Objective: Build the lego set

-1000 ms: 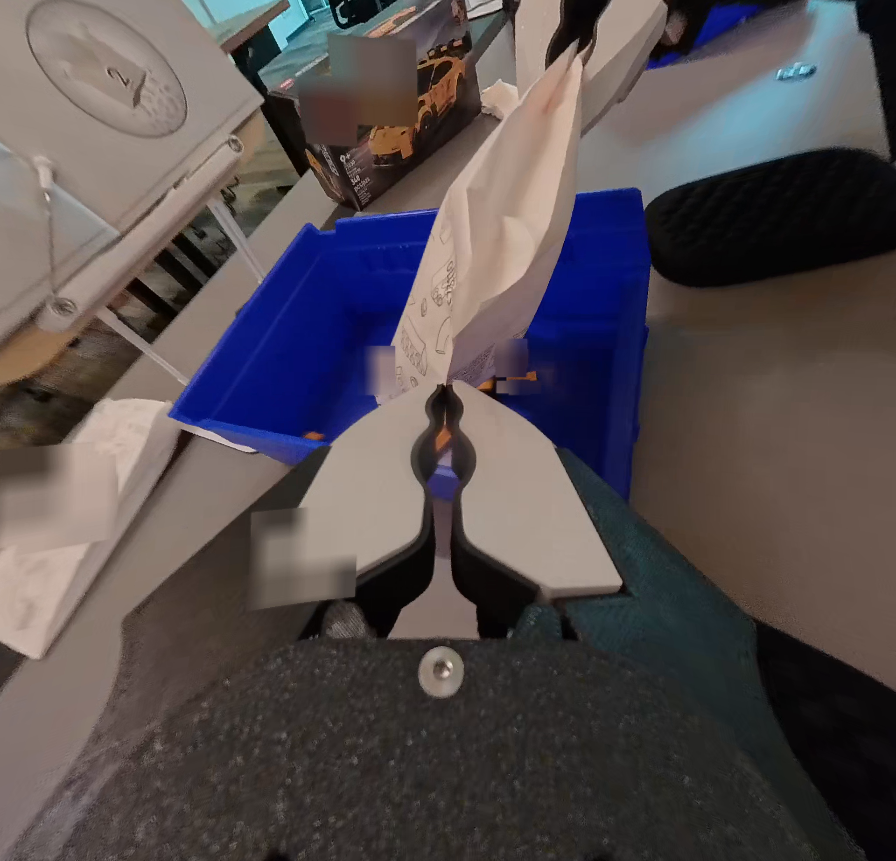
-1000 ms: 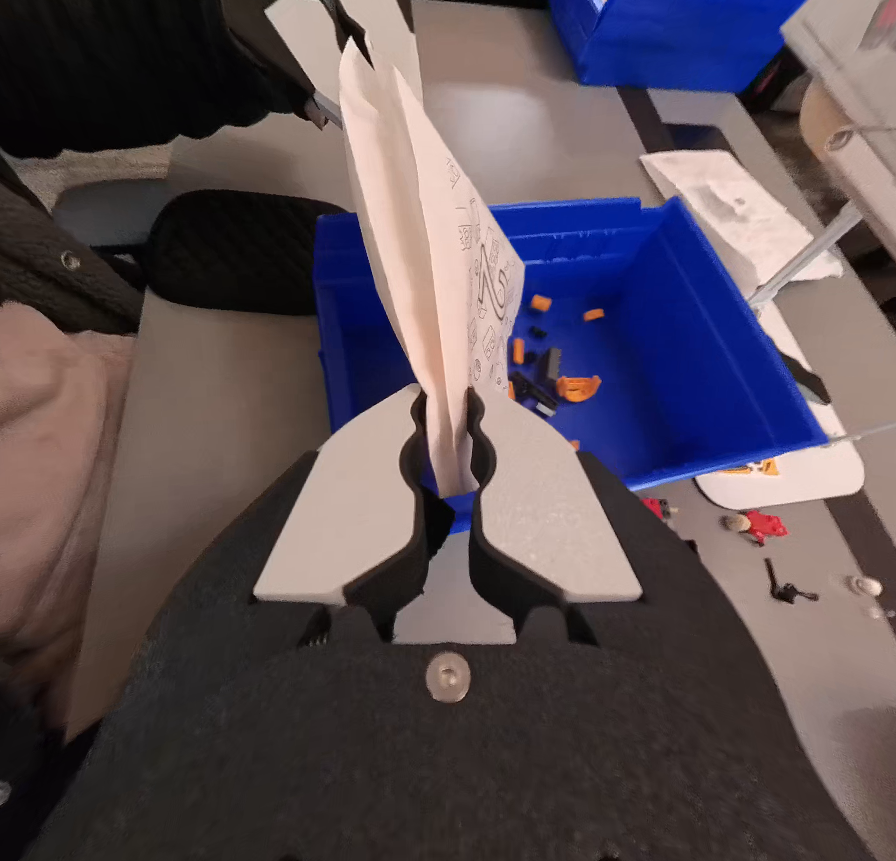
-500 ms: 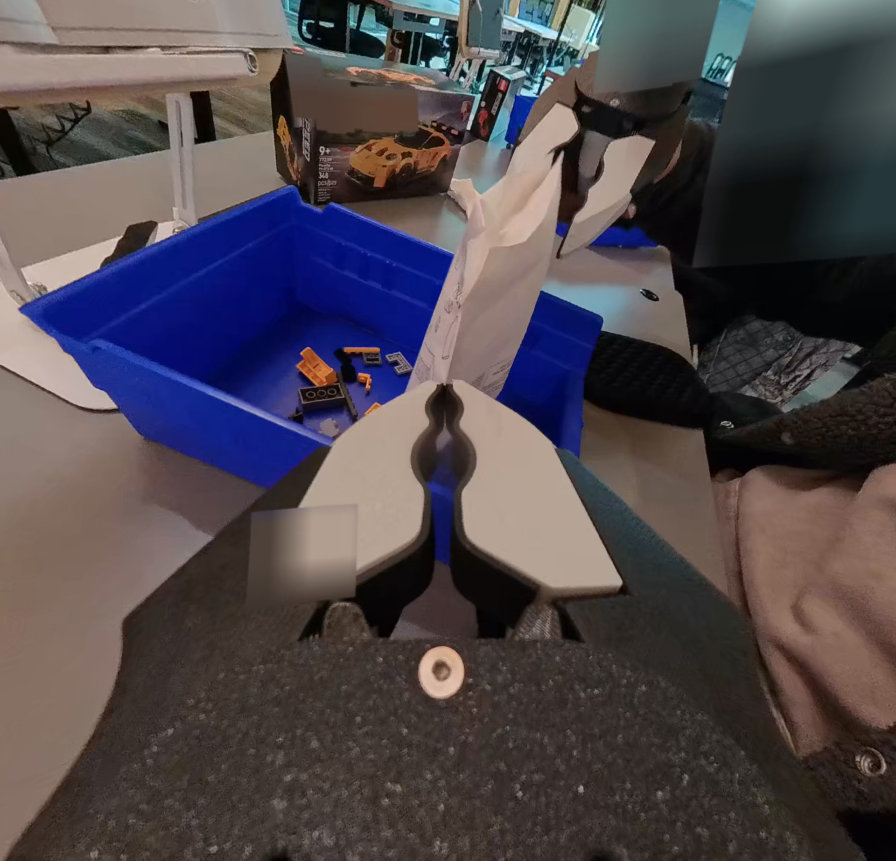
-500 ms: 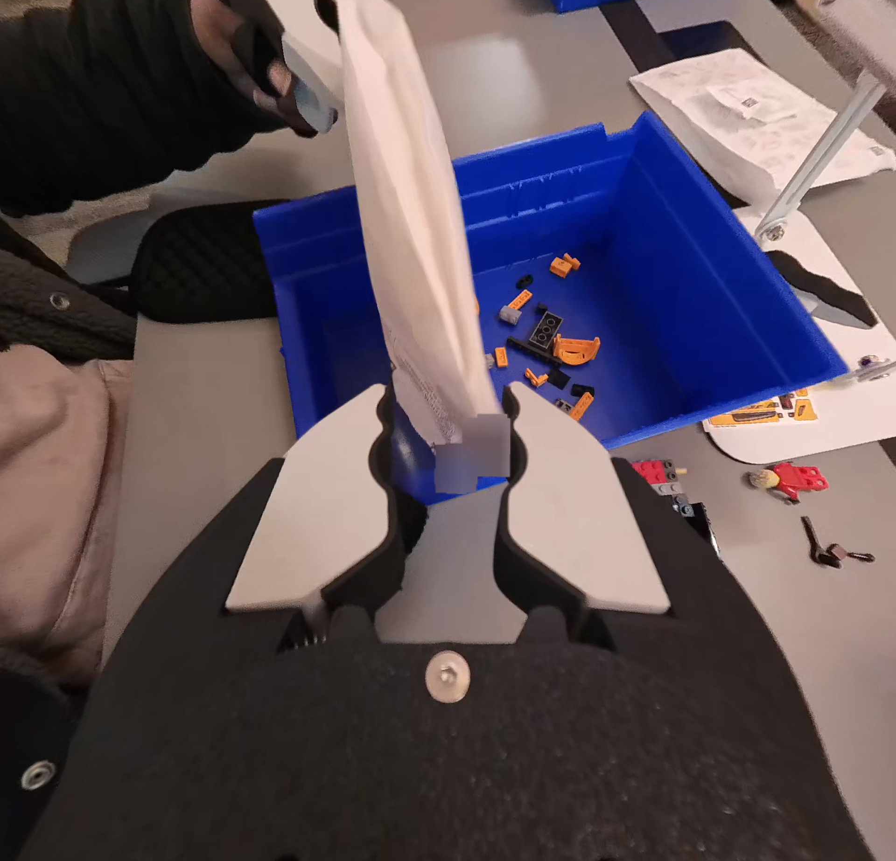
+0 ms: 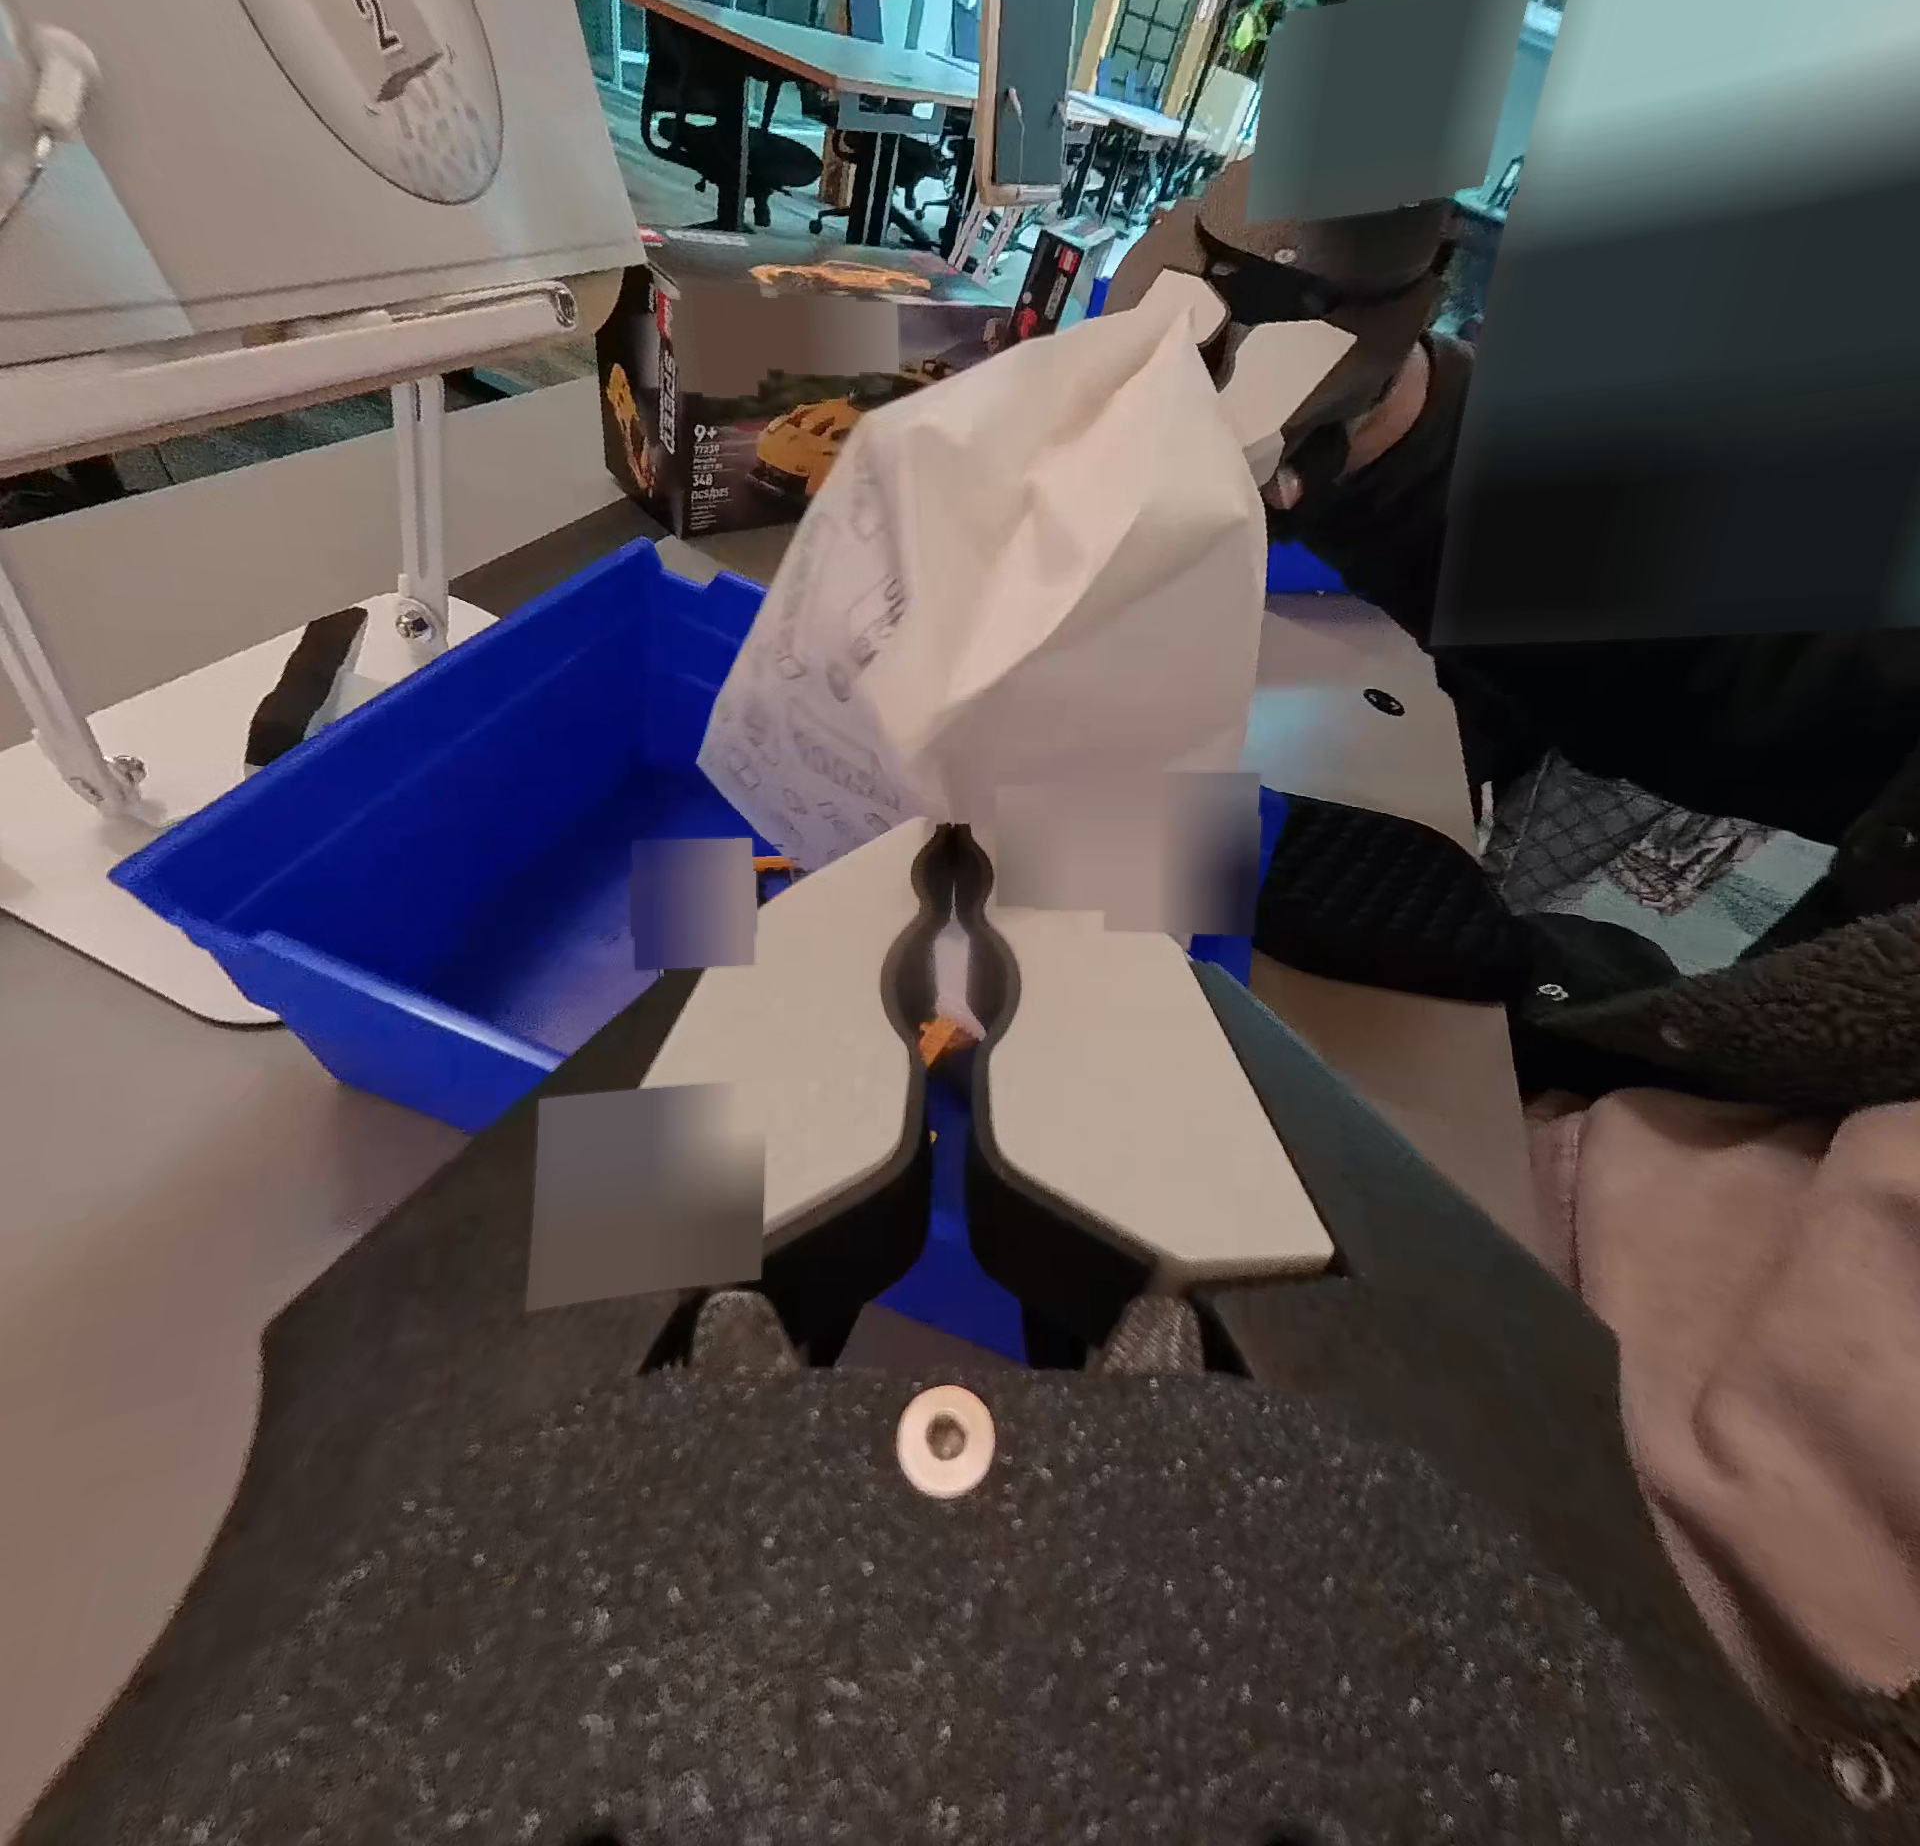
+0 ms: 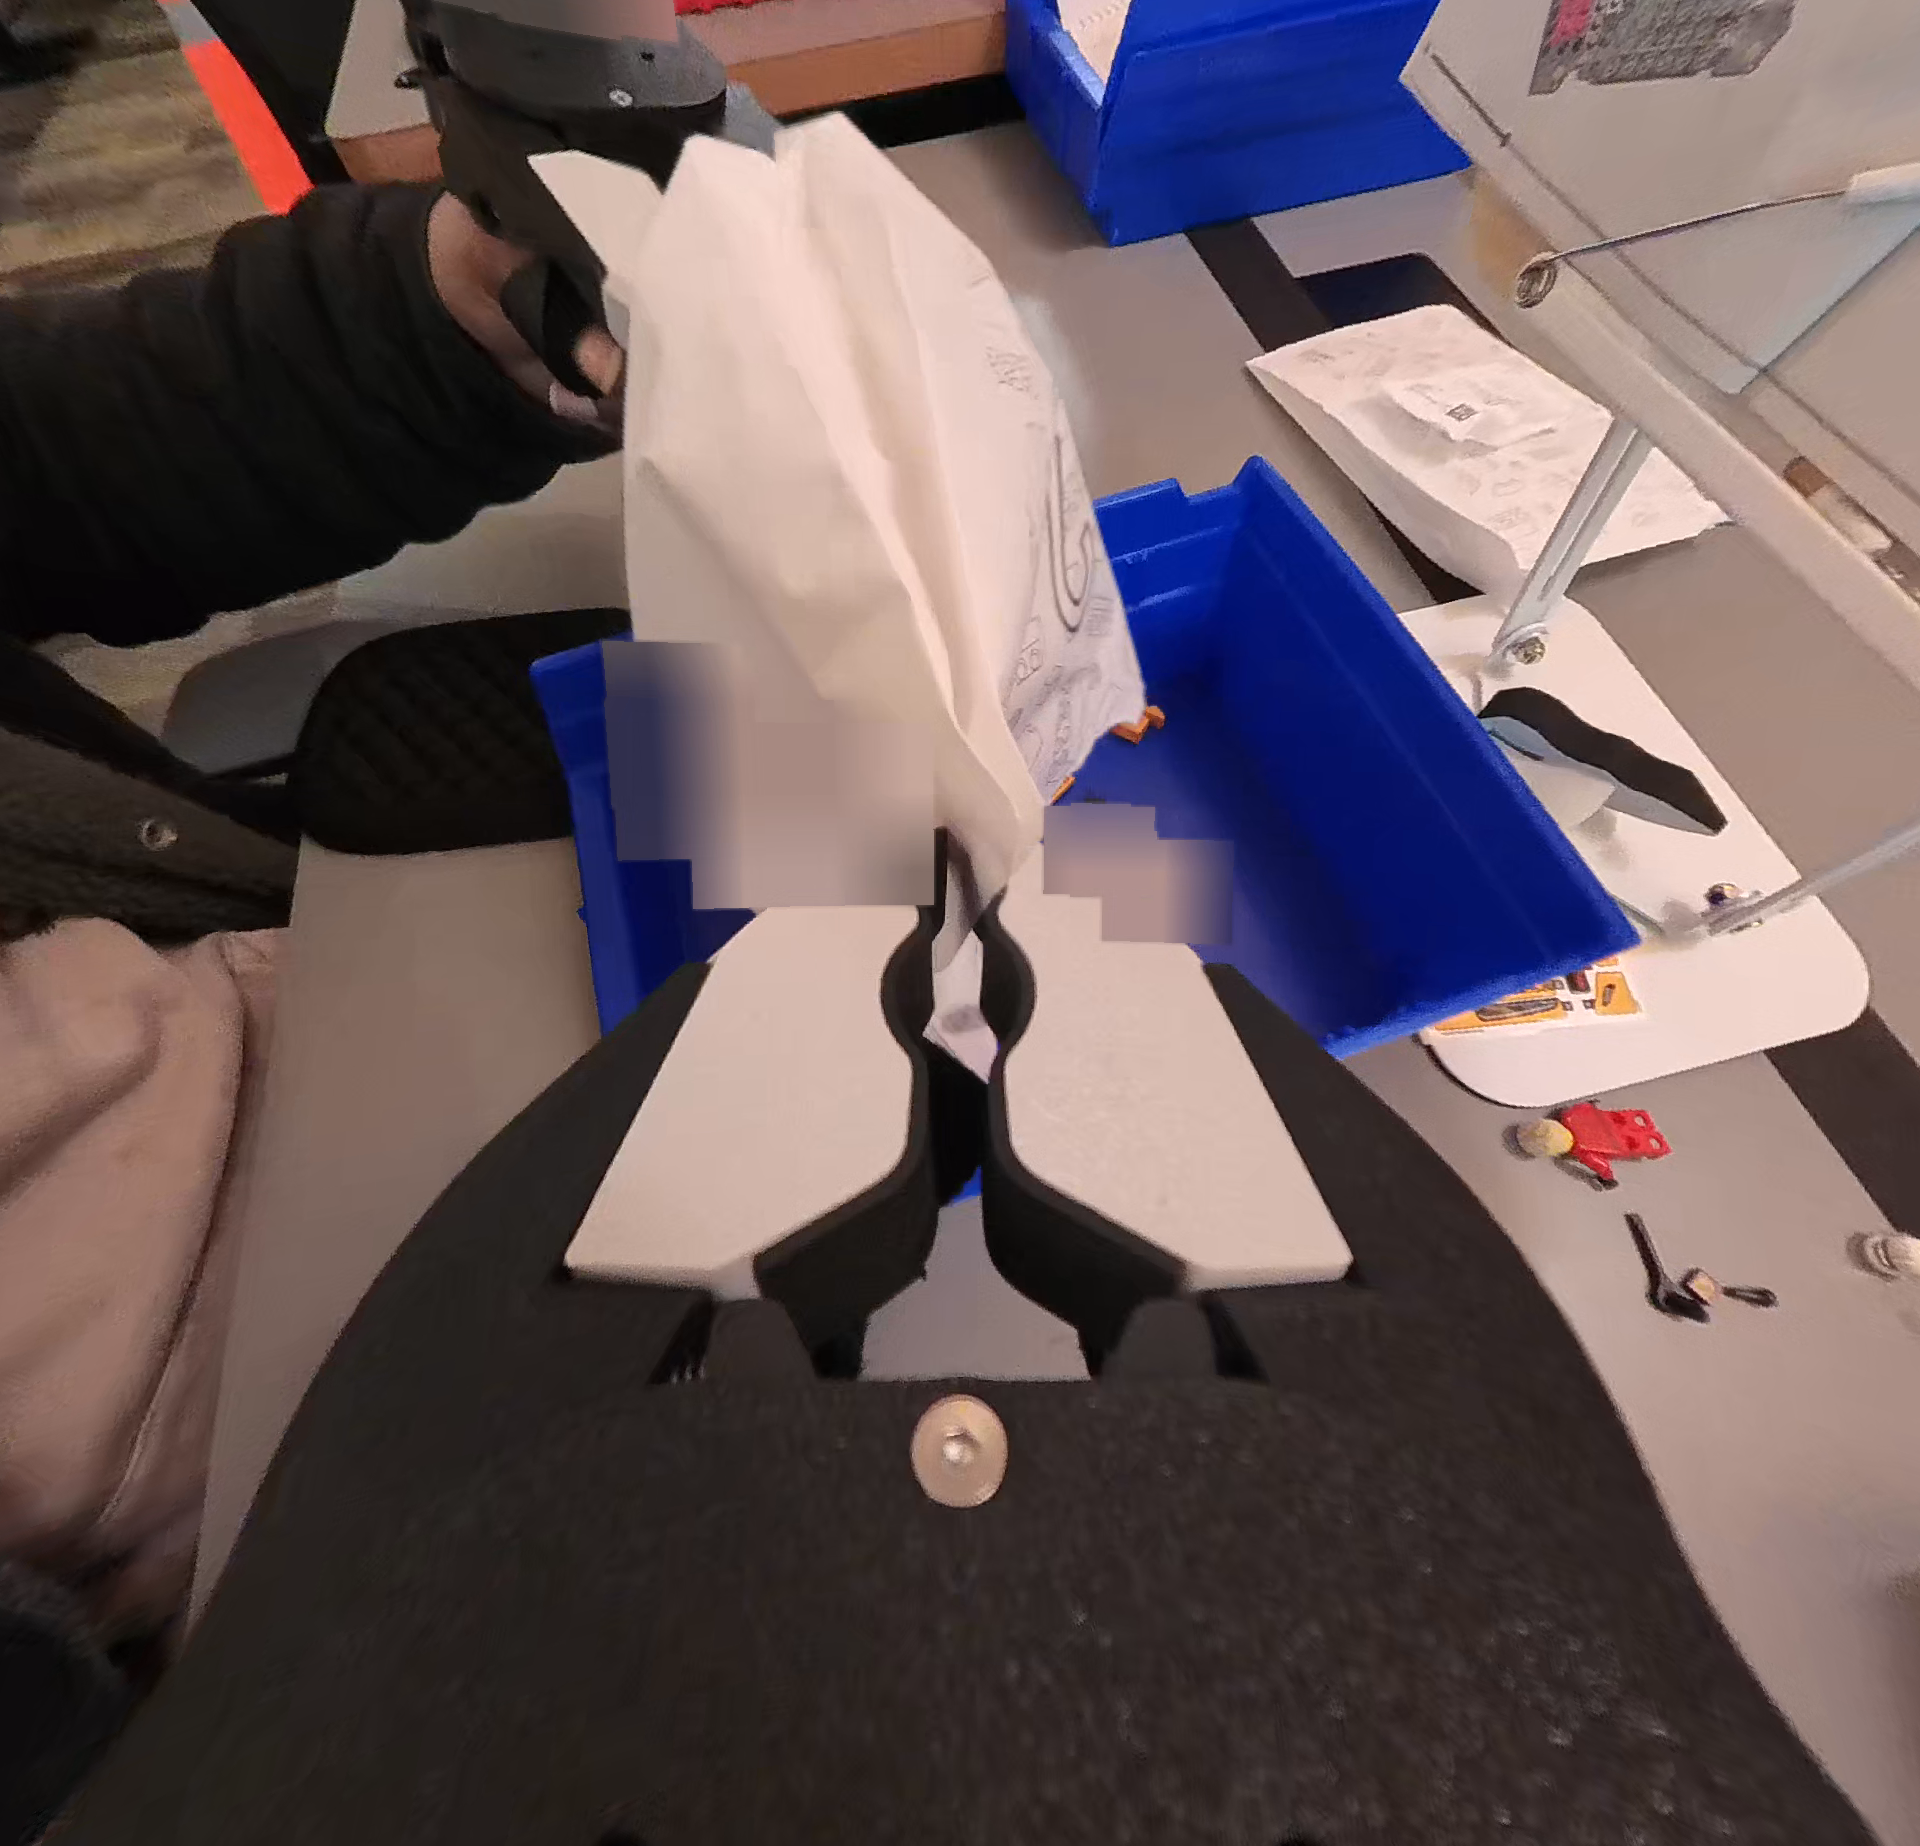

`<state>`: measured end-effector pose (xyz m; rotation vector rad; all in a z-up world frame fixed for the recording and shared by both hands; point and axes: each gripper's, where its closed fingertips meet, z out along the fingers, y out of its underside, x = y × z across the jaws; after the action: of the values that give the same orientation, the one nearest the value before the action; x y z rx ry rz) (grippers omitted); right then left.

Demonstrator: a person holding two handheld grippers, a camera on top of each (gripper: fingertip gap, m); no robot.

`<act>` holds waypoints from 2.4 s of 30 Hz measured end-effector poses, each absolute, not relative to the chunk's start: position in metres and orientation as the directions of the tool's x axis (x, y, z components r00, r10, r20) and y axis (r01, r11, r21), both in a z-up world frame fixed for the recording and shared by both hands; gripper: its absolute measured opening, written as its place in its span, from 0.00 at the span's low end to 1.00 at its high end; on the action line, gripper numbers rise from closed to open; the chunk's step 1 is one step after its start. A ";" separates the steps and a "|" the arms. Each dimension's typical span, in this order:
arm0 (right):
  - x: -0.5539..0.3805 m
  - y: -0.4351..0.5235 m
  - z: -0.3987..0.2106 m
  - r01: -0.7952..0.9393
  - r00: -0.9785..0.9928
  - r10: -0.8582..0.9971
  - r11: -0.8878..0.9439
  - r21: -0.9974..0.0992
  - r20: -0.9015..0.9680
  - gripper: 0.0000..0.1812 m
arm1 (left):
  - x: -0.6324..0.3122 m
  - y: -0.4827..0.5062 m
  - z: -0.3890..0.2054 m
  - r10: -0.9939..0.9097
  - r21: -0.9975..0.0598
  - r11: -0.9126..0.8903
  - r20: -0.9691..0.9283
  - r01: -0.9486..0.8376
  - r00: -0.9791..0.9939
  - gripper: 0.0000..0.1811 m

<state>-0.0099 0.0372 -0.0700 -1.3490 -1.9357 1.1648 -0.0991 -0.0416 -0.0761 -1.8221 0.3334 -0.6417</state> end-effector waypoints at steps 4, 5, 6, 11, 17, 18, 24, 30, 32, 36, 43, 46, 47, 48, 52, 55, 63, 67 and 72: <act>-0.011 0.043 -0.077 0.486 -0.352 0.934 0.124 -0.865 -0.064 0.01 | -0.101 -0.035 -0.081 -0.502 -0.931 -0.351 0.275 0.097 0.820 0.00; -0.006 0.050 -0.079 0.494 -0.345 0.937 0.136 -0.859 -0.050 0.01 | -0.107 -0.037 -0.082 -0.493 -0.930 -0.353 0.274 0.097 0.826 0.00; -0.002 0.056 -0.080 0.498 -0.331 0.942 0.131 -0.857 -0.048 0.01 | -0.114 -0.040 -0.082 -0.483 -0.930 -0.355 0.272 0.097 0.832 0.00; -0.011 0.044 -0.087 0.508 -0.353 0.934 0.140 -0.850 -0.057 0.01 | -0.099 -0.032 -0.085 -0.492 -0.926 -0.376 0.216 0.018 0.844 0.00; 0.005 0.065 -0.077 0.508 -0.323 0.945 0.121 -0.853 -0.058 0.00 | -0.135 -0.041 -0.076 -0.416 -0.929 -0.366 0.213 0.051 0.884 0.00; 0.008 0.070 -0.080 0.524 -0.306 0.949 0.107 -0.845 -0.070 0.00 | -0.140 -0.043 -0.077 -0.402 -0.928 -0.369 0.212 0.054 0.891 0.00; -0.010 0.037 -0.082 0.497 -0.383 0.922 0.159 -0.853 -0.051 0.00 | -0.101 -0.027 -0.075 -0.462 -0.940 -0.337 0.120 -0.049 0.879 0.00; 0.011 0.045 -0.074 0.480 -0.416 0.903 0.115 -0.870 -0.110 0.00 | -0.137 -0.040 -0.060 -0.442 -0.978 -0.204 0.052 -0.045 0.895 0.28; 0.014 0.042 -0.072 0.477 -0.441 0.888 0.110 -0.872 -0.129 0.00 | -0.138 -0.040 -0.061 -0.491 -0.982 -0.190 0.087 -0.009 0.867 0.37; 0.015 0.033 -0.071 0.486 -0.482 0.865 0.132 -0.864 -0.139 0.00 | -0.118 -0.042 -0.072 -0.602 -0.978 -0.204 0.093 -0.041 0.793 0.11; 0.015 0.040 -0.055 0.426 -0.469 0.875 0.108 -0.899 -0.117 0.09 | -0.116 -0.042 -0.068 -0.618 -0.971 -0.226 0.205 0.078 0.759 0.00; 0.013 0.041 -0.046 0.379 -0.462 0.883 0.109 -0.919 -0.086 0.06 | -0.115 -0.042 -0.073 -0.616 -0.968 -0.238 0.214 0.080 0.758 0.00; 0.011 0.042 -0.044 0.370 -0.457 0.886 0.111 -0.922 -0.076 0.05 | -0.114 -0.041 -0.074 -0.619 -0.967 -0.241 0.224 0.089 0.753 0.00; 0.009 0.042 -0.043 0.365 -0.452 0.890 0.118 -0.924 -0.065 0.00 | -0.113 -0.040 -0.074 -0.618 -0.965 -0.242 0.230 0.096 0.751 0.00; -0.004 0.029 -0.041 0.347 -0.458 0.888 0.140 -0.927 -0.037 0.00 | -0.100 -0.033 -0.069 -0.625 -0.967 -0.235 0.229 0.100 0.747 0.00; -0.010 0.025 -0.043 0.342 -0.453 0.891 0.166 -0.925 -0.007 0.00 | -0.095 -0.028 -0.065 -0.613 -0.969 -0.225 0.222 0.102 0.758 0.00; 0.002 0.044 -0.052 0.394 -0.426 0.905 0.166 -0.904 -0.019 0.00 | -0.117 -0.034 -0.069 -0.562 -0.965 -0.256 0.197 0.057 0.803 0.00; 0.002 0.055 -0.048 0.380 -0.392 0.920 0.142 -0.914 -0.020 0.00 | -0.119 -0.036 -0.062 -0.565 -0.969 -0.239 0.187 0.057 0.804 0.00; 0.001 0.048 -0.051 0.383 -0.413 0.910 0.129 -0.915 -0.045 0.00 | -0.112 -0.035 -0.062 -0.583 -0.970 -0.236 0.183 0.050 0.791 0.00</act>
<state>0.0013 0.0482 -0.0514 -1.2431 -1.8685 1.2596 -0.1116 -0.0346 -0.0619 -1.7198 0.4193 -0.6235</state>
